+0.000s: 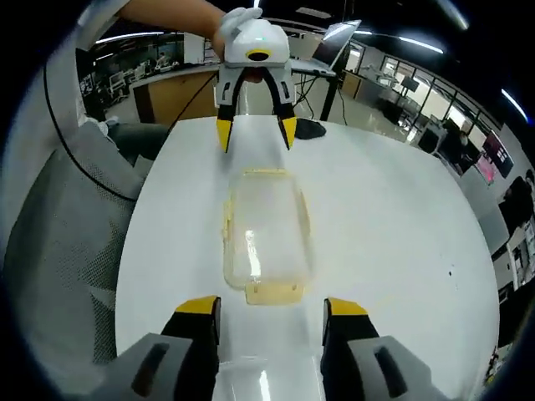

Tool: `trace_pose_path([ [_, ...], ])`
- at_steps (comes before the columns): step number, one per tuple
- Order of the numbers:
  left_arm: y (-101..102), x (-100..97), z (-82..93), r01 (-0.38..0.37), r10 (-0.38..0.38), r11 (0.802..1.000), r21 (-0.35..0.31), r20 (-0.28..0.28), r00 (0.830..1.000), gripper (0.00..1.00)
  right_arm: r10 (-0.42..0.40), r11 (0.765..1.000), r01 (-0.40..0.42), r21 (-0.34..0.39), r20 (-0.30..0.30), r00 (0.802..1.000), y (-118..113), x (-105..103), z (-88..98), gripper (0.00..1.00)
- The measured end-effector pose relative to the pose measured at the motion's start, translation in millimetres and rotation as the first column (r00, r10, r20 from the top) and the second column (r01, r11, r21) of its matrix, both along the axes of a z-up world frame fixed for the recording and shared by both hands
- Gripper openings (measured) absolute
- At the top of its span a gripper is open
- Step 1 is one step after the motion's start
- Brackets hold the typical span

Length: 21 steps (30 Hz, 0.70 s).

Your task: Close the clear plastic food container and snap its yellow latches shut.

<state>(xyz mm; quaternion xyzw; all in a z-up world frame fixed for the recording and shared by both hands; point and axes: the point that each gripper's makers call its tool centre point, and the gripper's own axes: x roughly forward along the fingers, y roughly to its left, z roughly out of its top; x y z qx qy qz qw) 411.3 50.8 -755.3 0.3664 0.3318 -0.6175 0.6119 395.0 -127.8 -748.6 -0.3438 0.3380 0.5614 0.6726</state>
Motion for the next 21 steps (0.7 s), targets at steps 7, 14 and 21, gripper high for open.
trace_pose_path([
  [7,4,4.3,-14.8,0.018,-0.017,0.999,0.044,-0.01,1.0,0.49,0.023,0.999,-0.024,-0.031,-0.015,1.0,1,3,-17.0,0.45],
  [14,0,7.8,-25.0,0.043,-0.042,0.997,0.057,-0.011,0.999,0.45,0.044,0.998,-0.045,-0.045,-0.027,0.999,4,1,-28.4,0.45],
  [21,-3,7.4,-30.7,0.054,-0.053,0.996,0.065,-0.021,0.998,0.42,0.053,0.996,-0.055,-0.063,-0.04,0.998,5,5,-35.9,0.44],
])
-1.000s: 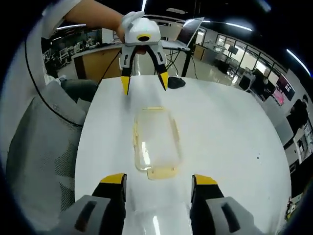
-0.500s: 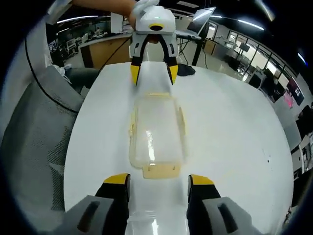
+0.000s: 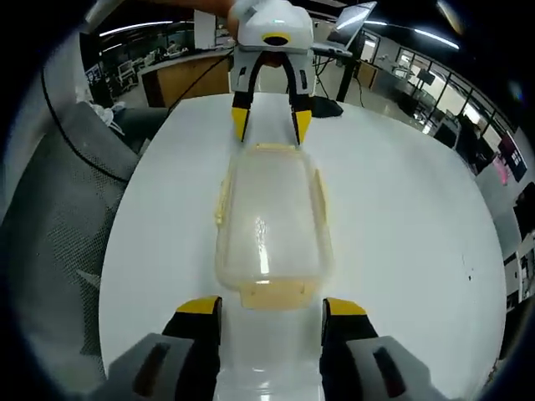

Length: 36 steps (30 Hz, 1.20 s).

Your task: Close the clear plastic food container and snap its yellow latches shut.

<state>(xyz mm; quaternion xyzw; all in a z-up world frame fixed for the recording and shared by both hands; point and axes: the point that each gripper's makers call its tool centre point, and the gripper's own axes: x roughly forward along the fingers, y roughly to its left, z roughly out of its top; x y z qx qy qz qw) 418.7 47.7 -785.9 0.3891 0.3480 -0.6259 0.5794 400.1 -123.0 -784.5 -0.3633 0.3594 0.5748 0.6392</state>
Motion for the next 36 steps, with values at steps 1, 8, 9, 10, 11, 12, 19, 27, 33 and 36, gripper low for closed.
trace_pose_path([
  [1,0,-1.1,-0.8,0.003,-0.003,1.0,0.0,-0.005,1.0,0.41,0.009,1.0,-0.009,-0.006,-0.002,1.0,0,-1,-2.1,0.44],
  [8,-2,-1.4,-5.1,0.017,-0.017,1.0,0.005,0.0,1.0,0.39,0.047,0.998,-0.047,-0.038,-0.001,0.999,5,-1,-10.4,0.43],
  [9,-1,-1.0,-5.2,0.018,-0.019,1.0,0.009,0.003,1.0,0.39,0.051,0.998,-0.051,-0.044,0.001,0.999,5,0,-11.7,0.43],
  [10,-1,-0.5,-5.9,0.019,-0.019,1.0,0.012,0.004,1.0,0.38,0.061,0.997,-0.061,-0.057,0.004,0.998,4,1,-12.3,0.42],
  [11,-1,-0.1,-6.3,0.019,-0.019,1.0,0.013,0.004,1.0,0.38,0.059,0.997,-0.058,-0.053,0.003,0.998,5,2,-12.5,0.41],
  [12,-1,0.3,-6.8,0.016,-0.016,1.0,0.012,0.003,1.0,0.38,0.052,0.997,-0.052,-0.051,-0.006,0.999,6,2,-13.0,0.41],
  [19,1,-4.4,-13.4,0.025,-0.025,0.999,0.039,0.001,1.0,0.38,0.059,0.996,-0.061,-0.068,-0.032,0.998,9,5,-19.0,0.38],
  [27,1,-2.6,-12.4,-0.024,0.024,1.0,0.003,0.005,1.0,0.38,0.061,0.995,-0.064,-0.073,-0.048,0.997,13,4,-19.6,0.37],
  [33,0,-3.3,-12.3,-0.032,0.031,0.999,0.033,0.009,0.999,0.38,0.061,0.992,-0.066,-0.112,-0.046,0.997,13,3,-19.5,0.37],
  [36,1,-2.9,-12.3,-0.043,0.043,0.999,0.028,0.007,0.999,0.38,0.057,0.993,-0.062,-0.104,-0.047,0.997,11,3,-18.9,0.37],
])
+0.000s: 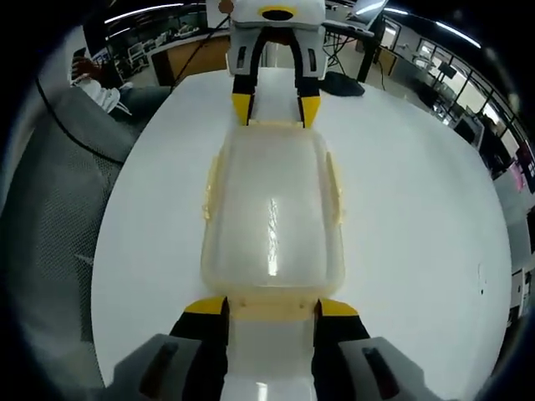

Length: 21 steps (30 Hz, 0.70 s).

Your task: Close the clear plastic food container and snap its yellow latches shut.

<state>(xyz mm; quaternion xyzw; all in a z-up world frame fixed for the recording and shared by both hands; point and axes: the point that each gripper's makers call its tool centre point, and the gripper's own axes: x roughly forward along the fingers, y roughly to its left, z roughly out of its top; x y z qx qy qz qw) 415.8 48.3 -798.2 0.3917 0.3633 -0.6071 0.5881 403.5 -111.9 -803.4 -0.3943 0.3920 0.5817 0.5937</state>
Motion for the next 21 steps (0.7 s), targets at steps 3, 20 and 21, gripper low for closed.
trace_pose_path([
  [3,0,-0.8,0.1,-0.001,0.001,1.0,-0.003,-0.001,1.0,0.38,0.0,1.0,0.0,0.005,0.001,1.0,0,0,0.3,0.36],
  [20,6,-15.5,11.3,-0.022,0.022,1.0,-0.014,-0.029,0.999,0.36,0.044,0.998,-0.044,0.049,0.007,0.999,5,-7,20.3,0.36],
  [21,5,-16.3,14.3,-0.024,0.024,0.999,-0.023,-0.031,0.999,0.36,0.044,0.998,-0.044,0.045,-0.002,0.999,4,-8,22.4,0.36],
])
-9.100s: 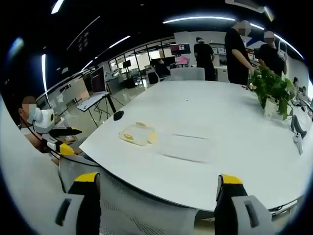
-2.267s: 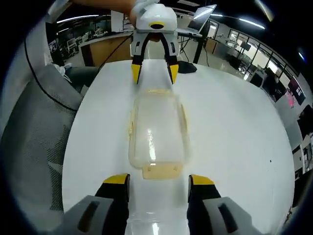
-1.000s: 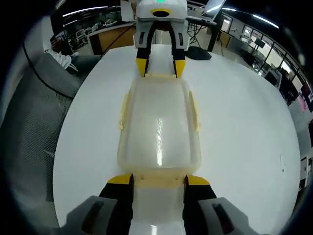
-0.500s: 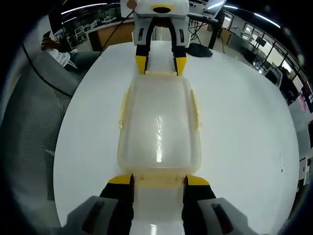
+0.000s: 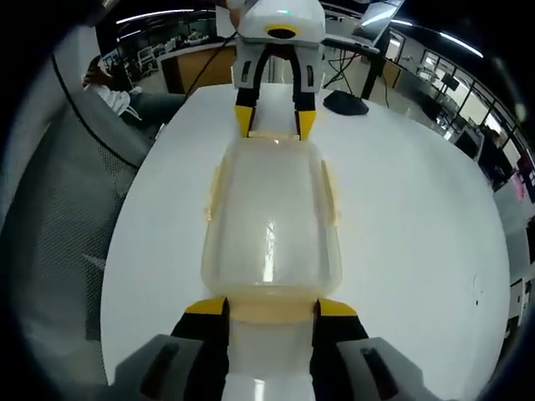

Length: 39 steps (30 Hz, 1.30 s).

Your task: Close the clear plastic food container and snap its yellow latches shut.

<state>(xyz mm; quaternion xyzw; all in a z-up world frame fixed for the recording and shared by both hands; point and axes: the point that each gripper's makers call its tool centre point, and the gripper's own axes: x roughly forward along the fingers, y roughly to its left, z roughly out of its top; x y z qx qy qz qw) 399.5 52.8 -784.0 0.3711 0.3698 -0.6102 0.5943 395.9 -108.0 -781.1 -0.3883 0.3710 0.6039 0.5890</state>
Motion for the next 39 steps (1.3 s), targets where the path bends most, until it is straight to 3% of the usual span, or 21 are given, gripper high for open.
trace_pose_path([
  [12,-6,-6.1,45.4,-0.009,0.01,1.0,-0.019,0.013,1.0,0.36,0.0,0.999,0.001,0.042,-0.02,1.0,-6,-8,45.2,0.36],
  [22,-19,-12.1,68.5,0.001,-0.001,1.0,-0.001,0.033,0.999,0.36,-0.005,0.998,0.005,0.07,-0.004,1.0,-18,-16,67.0,0.36],
  [29,-40,-16.5,84.4,0.001,-0.001,1.0,-0.003,0.039,0.999,0.36,-0.015,0.997,0.015,0.079,0.0,1.0,-38,-21,79.6,0.36],
  [39,-79,-22.1,94.0,0.013,-0.013,1.0,-0.007,0.048,0.999,0.36,-0.025,0.998,0.024,0.065,0.018,1.0,-78,-28,93.5,0.36],
])
